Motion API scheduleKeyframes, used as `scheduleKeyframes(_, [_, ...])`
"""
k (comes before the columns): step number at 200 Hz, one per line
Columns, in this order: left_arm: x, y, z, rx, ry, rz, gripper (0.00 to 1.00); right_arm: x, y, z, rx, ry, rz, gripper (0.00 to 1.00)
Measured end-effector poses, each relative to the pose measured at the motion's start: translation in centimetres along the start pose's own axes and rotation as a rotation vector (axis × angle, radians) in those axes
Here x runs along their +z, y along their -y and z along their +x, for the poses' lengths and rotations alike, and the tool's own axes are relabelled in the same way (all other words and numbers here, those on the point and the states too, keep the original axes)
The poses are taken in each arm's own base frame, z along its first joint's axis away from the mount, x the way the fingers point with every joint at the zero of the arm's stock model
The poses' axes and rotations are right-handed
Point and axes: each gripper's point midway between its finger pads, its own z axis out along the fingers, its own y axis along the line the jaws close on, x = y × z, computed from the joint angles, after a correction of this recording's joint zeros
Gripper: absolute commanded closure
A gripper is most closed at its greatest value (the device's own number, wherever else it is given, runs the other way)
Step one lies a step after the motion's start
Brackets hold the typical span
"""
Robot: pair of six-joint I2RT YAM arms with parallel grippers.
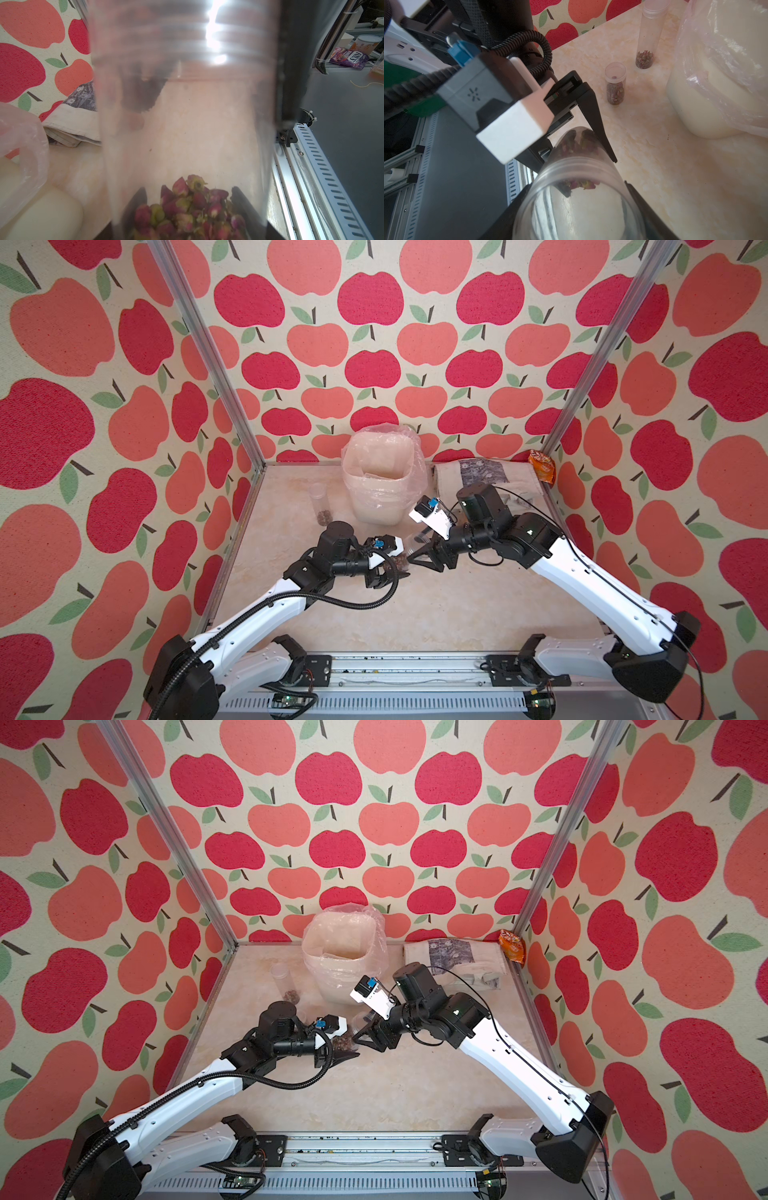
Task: Empty the moldy dried flower tea in the jars
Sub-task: Unscrew the lid from the jar.
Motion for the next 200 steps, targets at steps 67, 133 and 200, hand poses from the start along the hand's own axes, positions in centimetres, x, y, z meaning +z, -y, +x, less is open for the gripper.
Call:
scheduleKeyframes(67, [0.0,-2.1,0.3,0.173,-0.057,-0.213,0.68,-3.3,0.0,-1.2,0.223,0.095,0.057,0.01])
scheduleKeyframes(133, [-1.0,-4.4,0.7,0.322,-0.128,-0.406,0.72,-3.5,1.8,-1.6,0.403,0.111,0.122,0.01])
scheduleKeyframes(200, [-1.2,-4.7,0.5,0.354,-0.145,-0.443,0.73,-1.6,3.0,-0.7,0.458,0.057,0.131,0.14])
